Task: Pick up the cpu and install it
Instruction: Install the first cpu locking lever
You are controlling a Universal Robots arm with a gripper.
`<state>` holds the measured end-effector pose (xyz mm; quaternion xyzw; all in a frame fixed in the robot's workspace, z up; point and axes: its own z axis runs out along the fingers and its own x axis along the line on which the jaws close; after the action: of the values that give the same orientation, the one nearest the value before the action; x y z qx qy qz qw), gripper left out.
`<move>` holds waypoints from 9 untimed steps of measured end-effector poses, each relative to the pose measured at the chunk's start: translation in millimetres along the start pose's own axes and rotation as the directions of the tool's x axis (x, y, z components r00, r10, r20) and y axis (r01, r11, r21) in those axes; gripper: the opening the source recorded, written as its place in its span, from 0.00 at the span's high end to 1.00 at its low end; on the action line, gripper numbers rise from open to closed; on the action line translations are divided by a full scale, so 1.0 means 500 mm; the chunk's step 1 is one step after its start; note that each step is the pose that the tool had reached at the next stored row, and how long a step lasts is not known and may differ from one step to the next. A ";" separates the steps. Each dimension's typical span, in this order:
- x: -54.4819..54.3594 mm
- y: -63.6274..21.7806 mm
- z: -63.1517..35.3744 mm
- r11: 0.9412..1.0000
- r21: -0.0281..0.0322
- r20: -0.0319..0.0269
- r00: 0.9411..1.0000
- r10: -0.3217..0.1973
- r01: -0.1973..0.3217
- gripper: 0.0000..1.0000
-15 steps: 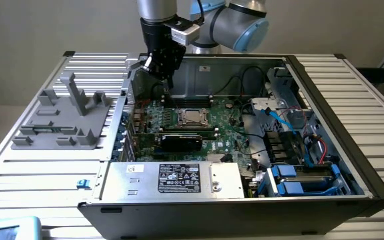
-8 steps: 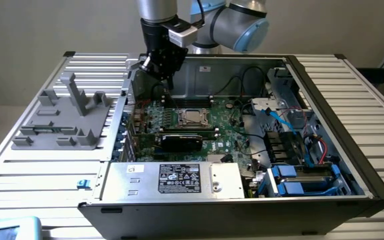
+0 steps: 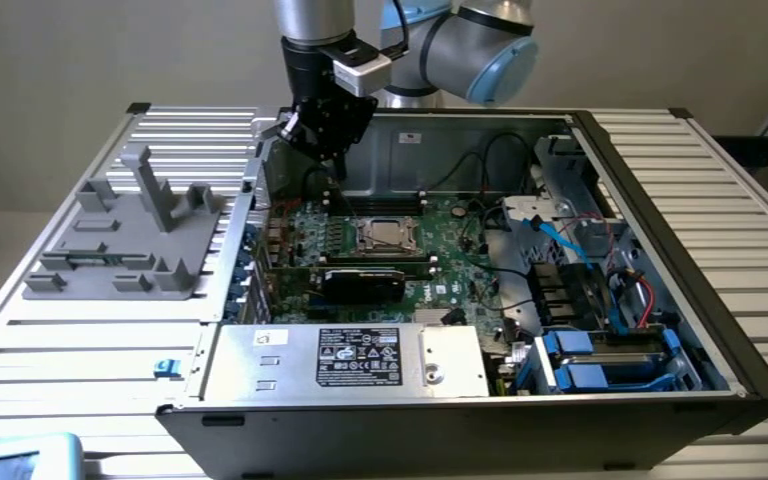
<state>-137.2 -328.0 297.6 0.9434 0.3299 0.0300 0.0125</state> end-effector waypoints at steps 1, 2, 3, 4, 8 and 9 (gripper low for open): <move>0.000 0.000 0.000 1.000 0.000 0.000 1.000 0.000 0.000 0.89; 0.000 0.000 0.000 1.000 0.000 0.000 1.000 0.000 0.000 0.89; 0.000 0.000 0.000 1.000 0.000 0.000 1.000 0.003 -0.003 0.89; 0.000 0.000 0.000 1.000 0.000 0.000 1.000 0.011 -0.011 0.89; -0.001 -0.001 0.001 0.998 -0.003 0.002 0.998 0.062 -0.062 0.89; -0.001 -0.001 0.001 0.997 -0.003 0.003 0.997 0.072 -0.072 0.89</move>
<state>-137.9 -328.0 297.1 0.9548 0.2956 0.0296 0.0133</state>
